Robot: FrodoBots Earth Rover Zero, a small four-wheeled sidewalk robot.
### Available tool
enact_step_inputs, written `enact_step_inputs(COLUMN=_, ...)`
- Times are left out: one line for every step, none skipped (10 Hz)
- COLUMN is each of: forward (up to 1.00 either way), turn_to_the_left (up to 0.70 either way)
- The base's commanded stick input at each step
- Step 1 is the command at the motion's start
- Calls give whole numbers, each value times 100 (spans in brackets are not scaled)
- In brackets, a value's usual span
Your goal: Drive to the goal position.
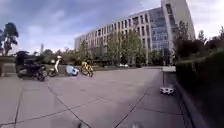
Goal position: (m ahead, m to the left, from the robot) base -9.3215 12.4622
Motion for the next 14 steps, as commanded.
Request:
enact_step_inputs(forward=0, turn_to_the_left=70)
enact_step_inputs(forward=0, turn_to_the_left=70)
enact_step_inputs(forward=0, turn_to_the_left=70)
enact_step_inputs(forward=0, turn_to_the_left=70)
enact_step_inputs(forward=0, turn_to_the_left=70)
enact_step_inputs(forward=0, turn_to_the_left=70)
enact_step_inputs(forward=0, turn_to_the_left=70)
enact_step_inputs(forward=0, turn_to_the_left=70)
enact_step_inputs(forward=0, turn_to_the_left=70)
enact_step_inputs(forward=0, turn_to_the_left=70)
enact_step_inputs(forward=0, turn_to_the_left=70)
enact_step_inputs(forward=0, turn_to_the_left=70)
enact_step_inputs(forward=0, turn_to_the_left=70)
enact_step_inputs(forward=0, turn_to_the_left=70)
